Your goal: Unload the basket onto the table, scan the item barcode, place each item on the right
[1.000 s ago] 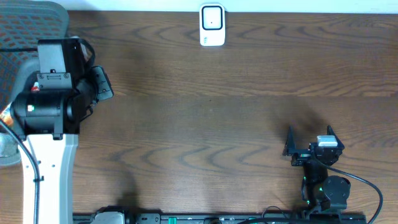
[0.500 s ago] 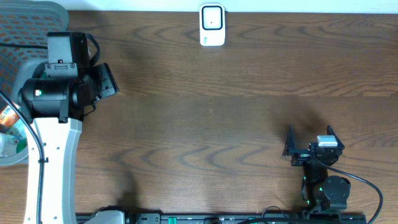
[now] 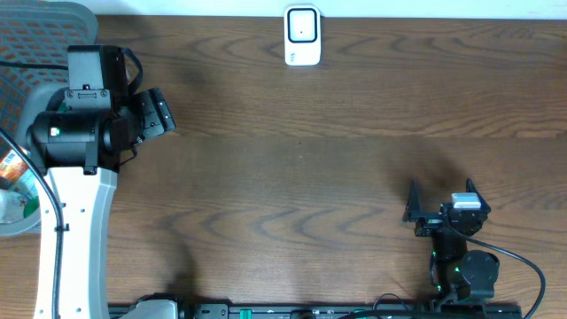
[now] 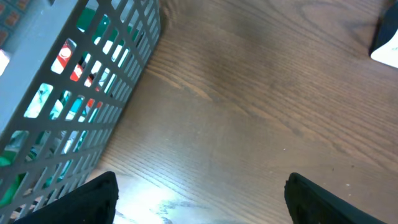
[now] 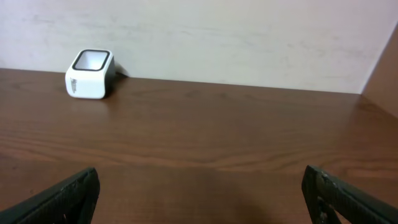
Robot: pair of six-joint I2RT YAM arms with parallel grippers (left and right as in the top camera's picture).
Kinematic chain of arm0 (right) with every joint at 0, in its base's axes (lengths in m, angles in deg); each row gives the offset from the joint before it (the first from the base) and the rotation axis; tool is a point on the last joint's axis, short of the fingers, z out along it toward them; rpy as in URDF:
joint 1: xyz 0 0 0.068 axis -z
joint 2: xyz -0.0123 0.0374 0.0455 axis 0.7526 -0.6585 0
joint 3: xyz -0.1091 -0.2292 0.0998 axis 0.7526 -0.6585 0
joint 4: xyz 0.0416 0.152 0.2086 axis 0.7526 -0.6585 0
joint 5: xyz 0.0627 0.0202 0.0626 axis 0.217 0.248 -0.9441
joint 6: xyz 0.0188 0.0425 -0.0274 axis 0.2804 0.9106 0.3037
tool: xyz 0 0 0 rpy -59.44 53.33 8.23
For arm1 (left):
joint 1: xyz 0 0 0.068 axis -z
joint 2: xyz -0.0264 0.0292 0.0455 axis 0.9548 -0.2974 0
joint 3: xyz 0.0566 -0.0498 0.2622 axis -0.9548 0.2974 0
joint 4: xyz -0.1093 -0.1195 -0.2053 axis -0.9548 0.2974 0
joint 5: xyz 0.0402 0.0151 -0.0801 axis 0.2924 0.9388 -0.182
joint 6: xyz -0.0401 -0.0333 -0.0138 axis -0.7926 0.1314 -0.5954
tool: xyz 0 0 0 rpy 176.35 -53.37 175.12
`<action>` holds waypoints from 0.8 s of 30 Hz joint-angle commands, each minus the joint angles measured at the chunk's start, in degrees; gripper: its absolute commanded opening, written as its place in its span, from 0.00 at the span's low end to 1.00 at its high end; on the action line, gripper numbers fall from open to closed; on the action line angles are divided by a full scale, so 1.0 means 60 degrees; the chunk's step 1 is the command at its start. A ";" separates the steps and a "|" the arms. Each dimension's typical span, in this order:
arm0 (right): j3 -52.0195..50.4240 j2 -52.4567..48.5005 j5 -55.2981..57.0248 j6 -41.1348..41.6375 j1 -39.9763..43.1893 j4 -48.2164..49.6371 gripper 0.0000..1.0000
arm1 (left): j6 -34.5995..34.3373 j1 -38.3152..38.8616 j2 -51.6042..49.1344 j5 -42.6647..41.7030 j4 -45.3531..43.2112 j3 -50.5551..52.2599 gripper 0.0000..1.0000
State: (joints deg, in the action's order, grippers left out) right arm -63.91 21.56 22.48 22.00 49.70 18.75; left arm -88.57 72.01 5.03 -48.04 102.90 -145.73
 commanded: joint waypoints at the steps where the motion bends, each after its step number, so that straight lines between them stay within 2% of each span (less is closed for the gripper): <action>1: -0.0011 0.0058 0.0051 0.0018 -0.0029 -0.0040 0.99 | 0.0018 -0.0040 -0.0018 0.0087 0.0022 -0.0175 0.87; 24: -0.0011 0.0058 0.0051 0.0018 -0.0029 -0.0040 0.99 | 0.0018 -0.0040 -0.0018 0.0087 0.0018 -0.0175 0.88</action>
State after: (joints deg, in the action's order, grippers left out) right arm -63.91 21.56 22.48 22.00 49.70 18.75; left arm -88.57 72.01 5.03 -48.04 102.90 -145.73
